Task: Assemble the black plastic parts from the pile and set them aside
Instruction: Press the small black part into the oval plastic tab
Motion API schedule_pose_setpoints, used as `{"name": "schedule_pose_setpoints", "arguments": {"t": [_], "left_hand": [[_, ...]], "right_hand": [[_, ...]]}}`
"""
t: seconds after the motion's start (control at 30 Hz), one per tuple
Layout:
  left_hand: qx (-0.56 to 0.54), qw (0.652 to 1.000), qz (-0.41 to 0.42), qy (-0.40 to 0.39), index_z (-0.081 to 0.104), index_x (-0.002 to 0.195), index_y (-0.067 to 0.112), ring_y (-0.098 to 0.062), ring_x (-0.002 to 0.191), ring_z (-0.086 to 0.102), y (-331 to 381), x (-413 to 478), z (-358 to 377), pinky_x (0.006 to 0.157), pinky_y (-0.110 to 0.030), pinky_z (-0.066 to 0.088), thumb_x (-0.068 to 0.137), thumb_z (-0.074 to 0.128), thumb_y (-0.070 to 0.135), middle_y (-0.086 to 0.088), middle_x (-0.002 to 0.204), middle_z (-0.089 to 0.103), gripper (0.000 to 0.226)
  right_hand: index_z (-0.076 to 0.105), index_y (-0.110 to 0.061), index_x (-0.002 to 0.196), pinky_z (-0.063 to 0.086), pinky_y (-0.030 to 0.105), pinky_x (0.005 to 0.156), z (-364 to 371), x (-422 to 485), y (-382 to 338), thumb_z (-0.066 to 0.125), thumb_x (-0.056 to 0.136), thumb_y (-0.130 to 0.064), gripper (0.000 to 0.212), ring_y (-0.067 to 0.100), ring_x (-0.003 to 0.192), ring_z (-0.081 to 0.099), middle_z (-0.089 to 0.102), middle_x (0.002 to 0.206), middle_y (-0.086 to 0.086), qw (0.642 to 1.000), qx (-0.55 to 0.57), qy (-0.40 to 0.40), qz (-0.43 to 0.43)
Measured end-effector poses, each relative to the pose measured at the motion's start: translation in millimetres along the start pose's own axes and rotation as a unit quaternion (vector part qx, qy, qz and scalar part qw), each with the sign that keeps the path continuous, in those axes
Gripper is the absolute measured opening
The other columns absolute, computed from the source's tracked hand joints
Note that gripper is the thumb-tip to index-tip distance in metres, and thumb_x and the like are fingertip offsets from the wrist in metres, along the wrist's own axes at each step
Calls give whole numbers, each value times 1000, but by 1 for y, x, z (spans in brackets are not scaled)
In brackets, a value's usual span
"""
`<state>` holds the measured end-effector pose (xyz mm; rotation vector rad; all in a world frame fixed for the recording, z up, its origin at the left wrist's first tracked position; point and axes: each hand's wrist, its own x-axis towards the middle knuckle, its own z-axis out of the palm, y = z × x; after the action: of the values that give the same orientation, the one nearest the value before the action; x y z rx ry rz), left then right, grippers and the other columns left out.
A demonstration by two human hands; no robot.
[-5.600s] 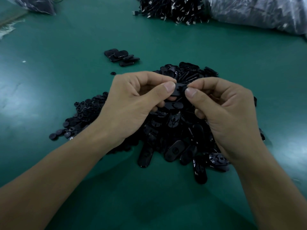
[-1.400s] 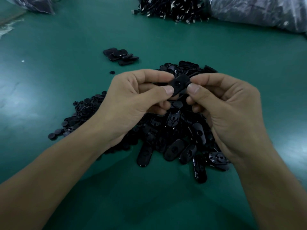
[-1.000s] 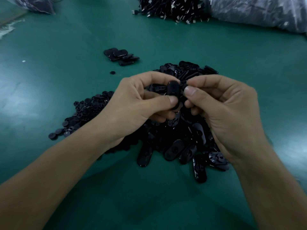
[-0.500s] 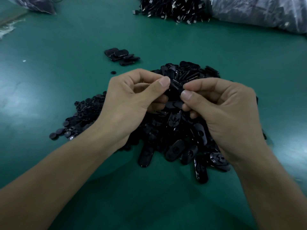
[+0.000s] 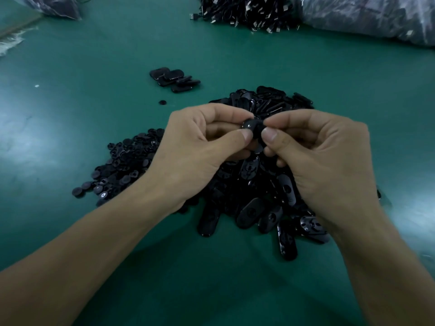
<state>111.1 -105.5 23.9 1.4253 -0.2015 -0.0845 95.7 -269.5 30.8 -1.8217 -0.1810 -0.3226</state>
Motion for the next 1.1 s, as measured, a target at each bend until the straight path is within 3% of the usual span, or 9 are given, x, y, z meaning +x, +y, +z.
{"name": "schedule_pose_setpoints", "arguments": {"t": [0.73, 0.97, 1.1], "left_hand": [[48, 998, 30, -34, 71, 96, 13, -20, 76, 76, -8, 2, -6, 69, -25, 60, 90, 70, 1, -7, 81, 77, 14], [-6, 999, 12, -43, 70, 96, 10, -16, 72, 73, -8, 3, -5, 69, -25, 58, 93, 63, -1, -7, 79, 76, 13], [-29, 998, 11, -52, 69, 97, 9, -16, 72, 72, -6, 3, -5, 69, -24, 58, 93, 64, 2, -6, 79, 75, 10]], "right_hand": [[75, -32, 85, 54, 14, 67, -1, -2, 3, 78, 86, -14, 19, 3, 72, 71, 74, 76, -15, 997, -71, -4, -19], [76, -30, 85, 49, 22, 64, -4, 1, 8, 80, 83, -13, 17, 8, 66, 52, 60, 71, -7, 1000, -3, -25, -9], [72, -26, 98, 49, 16, 61, -6, 1, 5, 78, 83, -21, 17, 4, 63, 62, 69, 72, -3, 995, 62, -58, 47]]}}
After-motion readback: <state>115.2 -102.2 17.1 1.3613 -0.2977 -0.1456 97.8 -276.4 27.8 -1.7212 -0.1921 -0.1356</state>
